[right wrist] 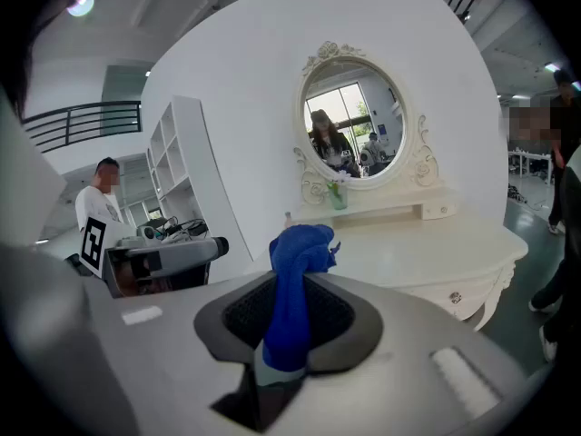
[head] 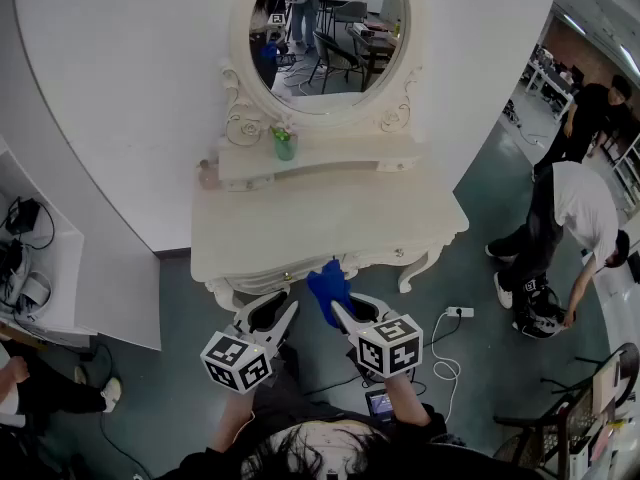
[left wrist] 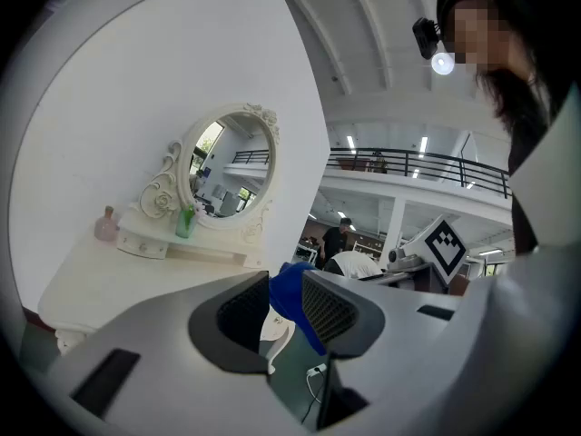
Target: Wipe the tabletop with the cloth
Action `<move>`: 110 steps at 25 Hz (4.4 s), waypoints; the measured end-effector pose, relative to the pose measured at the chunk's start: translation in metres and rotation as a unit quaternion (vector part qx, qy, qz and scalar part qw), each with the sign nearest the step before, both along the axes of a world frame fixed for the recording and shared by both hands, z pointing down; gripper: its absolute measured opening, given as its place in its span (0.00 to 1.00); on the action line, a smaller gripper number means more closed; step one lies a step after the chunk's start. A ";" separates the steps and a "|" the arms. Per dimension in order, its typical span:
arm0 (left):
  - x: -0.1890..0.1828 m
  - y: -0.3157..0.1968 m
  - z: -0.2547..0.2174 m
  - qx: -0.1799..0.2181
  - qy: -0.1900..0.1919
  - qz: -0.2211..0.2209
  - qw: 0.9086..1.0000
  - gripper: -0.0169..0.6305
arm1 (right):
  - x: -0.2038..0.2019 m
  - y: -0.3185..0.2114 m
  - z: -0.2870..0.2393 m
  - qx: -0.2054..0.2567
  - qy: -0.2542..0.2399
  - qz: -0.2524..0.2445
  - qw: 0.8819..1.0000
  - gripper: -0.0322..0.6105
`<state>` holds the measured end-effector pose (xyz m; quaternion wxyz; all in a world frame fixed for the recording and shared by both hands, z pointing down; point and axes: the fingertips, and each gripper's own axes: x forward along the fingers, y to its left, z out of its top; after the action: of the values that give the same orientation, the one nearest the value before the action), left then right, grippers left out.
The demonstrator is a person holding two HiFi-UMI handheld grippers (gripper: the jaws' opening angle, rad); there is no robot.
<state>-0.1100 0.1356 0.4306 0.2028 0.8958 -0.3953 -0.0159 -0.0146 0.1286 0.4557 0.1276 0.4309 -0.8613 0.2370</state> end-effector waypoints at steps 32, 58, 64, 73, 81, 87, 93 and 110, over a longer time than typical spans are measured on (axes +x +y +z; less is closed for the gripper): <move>-0.049 -0.164 -0.006 -0.001 -0.036 0.102 0.994 0.20 | -0.039 -0.166 -0.017 -0.010 -0.014 0.098 0.995 0.19; -0.073 -0.275 0.027 -0.044 -0.054 0.087 0.994 0.20 | -0.008 -0.394 0.017 -0.014 0.034 0.126 0.991 0.19; -0.053 -0.299 0.033 -0.062 -0.063 0.016 0.996 0.20 | 0.010 -0.452 0.044 -0.037 0.030 0.088 0.995 0.19; 0.008 -0.309 0.036 -0.083 -0.071 -0.037 0.993 0.20 | -0.001 -0.498 0.075 -0.058 0.026 -0.016 0.998 0.19; 0.021 -0.318 0.029 -0.079 -0.093 -0.085 0.989 0.20 | 0.019 -0.512 0.109 -0.047 0.119 -0.073 0.989 0.19; 0.050 -0.322 0.029 -0.078 -0.091 -0.078 0.990 0.20 | 0.082 -0.525 0.111 -0.047 0.119 -0.040 0.991 0.19; 0.089 -0.326 0.029 -0.076 -0.086 -0.047 0.992 0.20 | 0.174 -0.539 0.111 -0.047 0.149 0.017 0.988 0.19; 0.102 -0.328 0.030 -0.080 -0.094 -0.035 0.992 0.20 | 0.373 -0.561 0.106 -0.056 0.204 0.179 0.961 0.19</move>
<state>-0.0078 -0.1926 0.4603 0.2348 0.8596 -0.4442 0.0931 0.3585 -0.4324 0.5622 0.2797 0.6092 -0.7114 0.2113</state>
